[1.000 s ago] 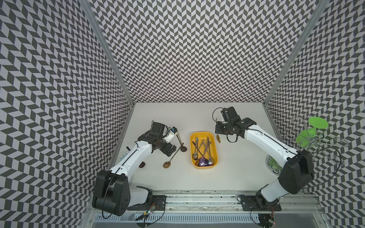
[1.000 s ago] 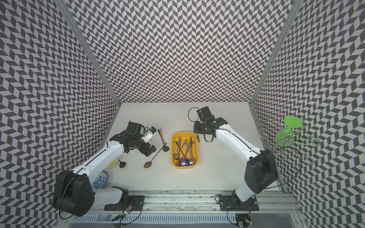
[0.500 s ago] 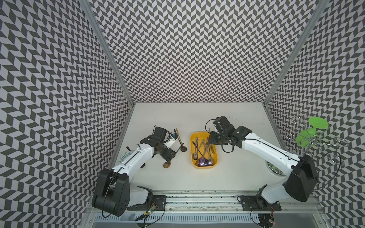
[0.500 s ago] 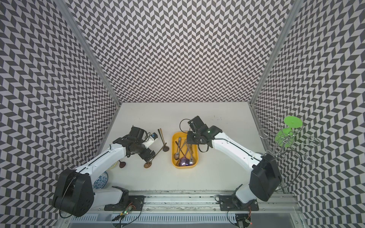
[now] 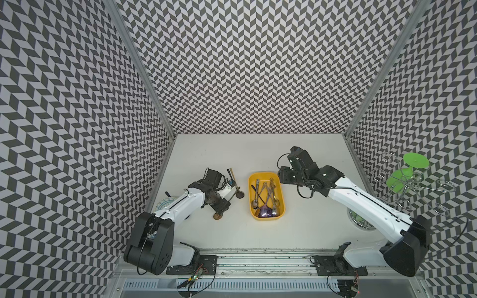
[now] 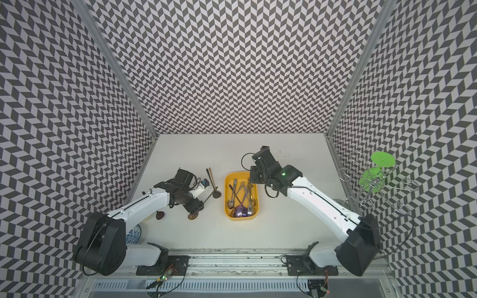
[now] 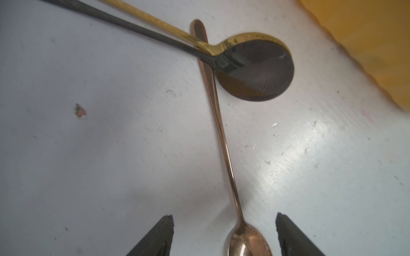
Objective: Put the spoon into the storage box
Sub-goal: Place the spoon in the storage box, then pick up the spoon from the center of the board.
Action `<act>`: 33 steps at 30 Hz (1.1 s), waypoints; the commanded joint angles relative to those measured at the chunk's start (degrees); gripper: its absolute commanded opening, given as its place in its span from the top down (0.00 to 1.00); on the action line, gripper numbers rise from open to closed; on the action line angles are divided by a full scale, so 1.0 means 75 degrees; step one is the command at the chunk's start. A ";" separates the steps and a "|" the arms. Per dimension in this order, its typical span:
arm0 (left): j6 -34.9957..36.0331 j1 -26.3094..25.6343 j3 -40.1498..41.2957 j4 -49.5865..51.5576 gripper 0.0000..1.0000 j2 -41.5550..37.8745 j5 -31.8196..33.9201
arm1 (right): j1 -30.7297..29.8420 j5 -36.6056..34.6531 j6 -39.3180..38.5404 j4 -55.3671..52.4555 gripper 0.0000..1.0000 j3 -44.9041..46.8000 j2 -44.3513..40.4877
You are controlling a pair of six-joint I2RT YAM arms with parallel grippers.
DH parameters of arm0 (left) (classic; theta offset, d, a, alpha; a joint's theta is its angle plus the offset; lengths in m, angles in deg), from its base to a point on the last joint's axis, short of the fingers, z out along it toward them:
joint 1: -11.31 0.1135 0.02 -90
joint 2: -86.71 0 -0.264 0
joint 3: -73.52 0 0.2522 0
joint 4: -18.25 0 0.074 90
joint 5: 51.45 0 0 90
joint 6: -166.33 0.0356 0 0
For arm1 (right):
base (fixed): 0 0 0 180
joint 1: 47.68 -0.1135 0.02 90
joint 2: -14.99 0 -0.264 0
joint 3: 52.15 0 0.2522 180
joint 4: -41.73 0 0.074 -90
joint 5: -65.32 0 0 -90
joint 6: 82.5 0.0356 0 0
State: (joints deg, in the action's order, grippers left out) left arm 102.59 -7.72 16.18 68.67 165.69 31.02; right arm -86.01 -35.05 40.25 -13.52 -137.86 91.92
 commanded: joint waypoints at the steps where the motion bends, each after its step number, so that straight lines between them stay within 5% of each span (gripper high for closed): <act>1: 0.0038 -0.0077 -0.0039 -0.0049 0.30 0.0223 -0.0094 | 0.0177 -0.0914 -0.0592 0.0354 0.39 0.0088 -0.0657; 18: -0.0158 -0.0335 -0.0290 0.0035 0.53 0.0962 -0.0066 | 0.1069 -0.2472 -0.2416 0.1820 0.11 0.2222 -0.2671; 33: -0.0349 -0.0545 -0.0518 0.0117 0.80 0.1482 0.0090 | 0.1117 -0.2702 -0.3348 0.3645 0.00 0.4382 -0.4145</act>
State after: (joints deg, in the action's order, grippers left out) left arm 100.23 -11.19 12.95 68.58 174.96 31.72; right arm -77.86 -54.28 16.67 7.50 -106.60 63.15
